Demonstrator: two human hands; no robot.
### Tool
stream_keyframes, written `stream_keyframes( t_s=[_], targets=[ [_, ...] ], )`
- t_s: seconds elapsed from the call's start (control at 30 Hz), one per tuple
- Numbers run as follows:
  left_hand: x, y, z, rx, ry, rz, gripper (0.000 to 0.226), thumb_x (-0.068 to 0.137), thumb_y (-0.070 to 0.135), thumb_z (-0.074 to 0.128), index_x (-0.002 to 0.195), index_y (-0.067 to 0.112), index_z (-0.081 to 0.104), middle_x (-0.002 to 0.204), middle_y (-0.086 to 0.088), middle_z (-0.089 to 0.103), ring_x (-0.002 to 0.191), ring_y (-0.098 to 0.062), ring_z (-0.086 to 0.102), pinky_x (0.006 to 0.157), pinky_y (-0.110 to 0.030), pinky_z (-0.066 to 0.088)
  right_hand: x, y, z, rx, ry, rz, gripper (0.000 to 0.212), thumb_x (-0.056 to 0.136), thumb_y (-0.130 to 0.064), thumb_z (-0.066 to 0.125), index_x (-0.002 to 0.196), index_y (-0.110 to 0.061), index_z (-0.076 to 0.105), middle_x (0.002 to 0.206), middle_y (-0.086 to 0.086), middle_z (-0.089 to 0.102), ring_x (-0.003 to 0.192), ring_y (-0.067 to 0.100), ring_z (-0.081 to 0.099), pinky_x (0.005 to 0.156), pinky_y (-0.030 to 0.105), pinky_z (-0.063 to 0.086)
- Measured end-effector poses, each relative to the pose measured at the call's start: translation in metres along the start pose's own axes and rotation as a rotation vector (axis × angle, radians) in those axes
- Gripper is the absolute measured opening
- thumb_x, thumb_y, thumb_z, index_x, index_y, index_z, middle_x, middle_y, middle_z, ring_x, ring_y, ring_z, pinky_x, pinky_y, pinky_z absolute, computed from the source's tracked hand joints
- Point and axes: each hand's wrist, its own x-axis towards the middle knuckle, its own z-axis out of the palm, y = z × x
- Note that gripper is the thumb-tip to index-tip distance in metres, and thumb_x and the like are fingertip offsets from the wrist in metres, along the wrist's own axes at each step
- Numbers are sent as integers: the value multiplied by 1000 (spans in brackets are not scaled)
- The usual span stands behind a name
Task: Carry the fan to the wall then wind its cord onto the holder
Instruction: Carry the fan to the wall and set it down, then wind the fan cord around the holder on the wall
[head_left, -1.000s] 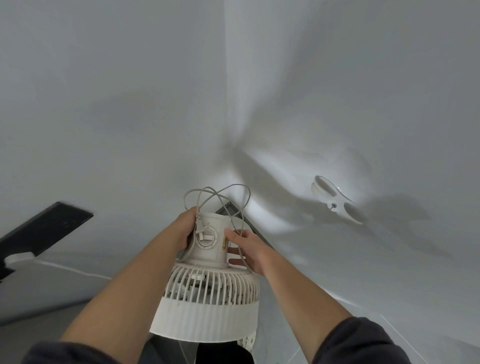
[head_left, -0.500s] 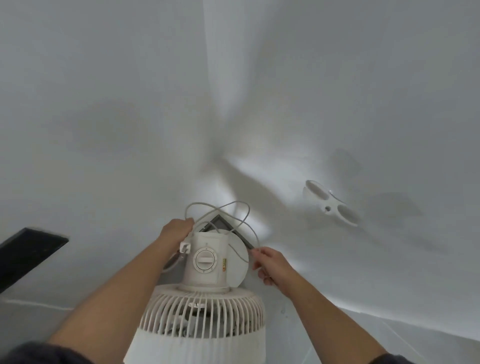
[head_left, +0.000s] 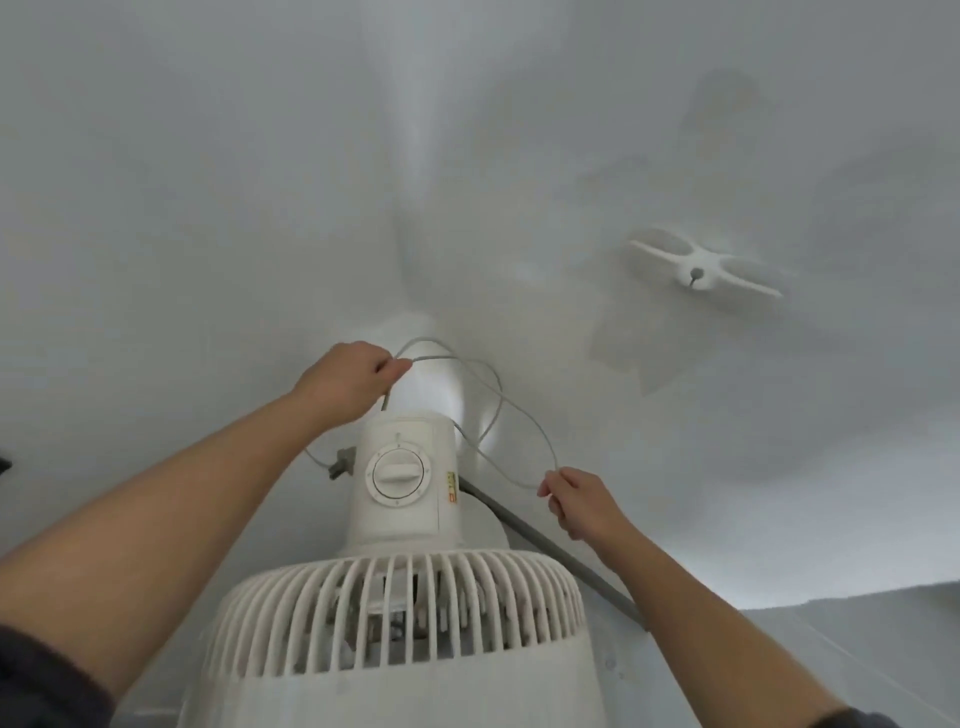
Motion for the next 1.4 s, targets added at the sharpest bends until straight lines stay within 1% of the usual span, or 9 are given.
stream_keyframes(
  t_s=[0.17, 0.37, 0.57, 0.77, 0.9, 1.0, 1.1, 1.27, 1.4],
  targets=[
    [-4, 7, -11, 93, 88, 132, 50, 96, 44, 45, 58, 13, 55, 58, -2, 55, 59, -20, 51, 56, -30, 37, -3, 2, -8, -23, 57, -94, 26, 95, -19, 45, 73, -12, 59, 58, 2, 47, 48, 14, 35, 45, 24, 27],
    [-25, 29, -47, 167, 244, 259, 50, 97, 45, 41, 71, 8, 61, 76, -10, 65, 79, -31, 59, 72, -39, 49, -44, -41, -20, 71, 114, -214, 20, 93, -16, 50, 77, -9, 58, 59, 4, 50, 45, 15, 39, 44, 23, 30],
    [-39, 69, -83, 173, 280, 322, 48, 98, 45, 37, 59, 18, 45, 64, -2, 51, 74, -29, 54, 64, -34, 41, -81, -108, -38, 241, 156, -323, 15, 94, -13, 51, 83, -6, 57, 62, 7, 54, 48, 17, 48, 50, 26, 44],
    [-46, 101, -96, 414, 242, 425, 44, 100, 47, 31, 64, 23, 41, 67, 2, 50, 72, -24, 53, 67, -33, 43, -86, -108, -69, 372, 274, -467, 7, 90, -6, 59, 84, -3, 58, 66, 10, 56, 51, 19, 52, 55, 31, 49],
    [-52, 132, -100, 488, 229, 500, 47, 100, 47, 28, 61, 24, 36, 63, 7, 43, 71, -22, 49, 68, -33, 42, -93, -130, -82, 213, 301, -663, 4, 87, -8, 65, 88, -5, 65, 61, 0, 51, 50, 10, 48, 52, 25, 47],
    [-50, 144, -104, 369, 267, 517, 47, 99, 47, 32, 61, 20, 36, 62, 3, 45, 64, -21, 47, 60, -32, 36, -99, -146, -98, 70, 370, -774, 18, 88, -18, 65, 75, -5, 66, 50, -14, 39, 46, 6, 34, 48, 24, 32],
    [-44, 137, -112, 122, 227, 489, 48, 95, 45, 47, 59, 16, 37, 57, 2, 41, 54, -17, 39, 53, -30, 30, -103, -146, -118, 178, 501, -796, 24, 92, -18, 60, 69, -14, 64, 44, -15, 38, 45, 8, 31, 45, 23, 26],
    [-49, 119, -111, -501, 79, 398, 32, 95, 26, 56, 67, 9, 58, 55, 1, 40, 48, -13, 42, 63, -37, 59, -118, -138, -138, 380, 524, -774, 19, 95, -11, 55, 78, -5, 62, 47, -5, 36, 40, 10, 29, 38, 19, 25],
    [-59, 159, -101, -541, 129, 478, 27, 96, 19, 47, 79, 10, 67, 61, -1, 37, 54, -16, 36, 52, -30, 38, -132, -156, -133, 157, 411, -840, 10, 91, -10, 61, 84, -6, 66, 52, 0, 47, 43, 13, 40, 41, 24, 37]
  ],
)
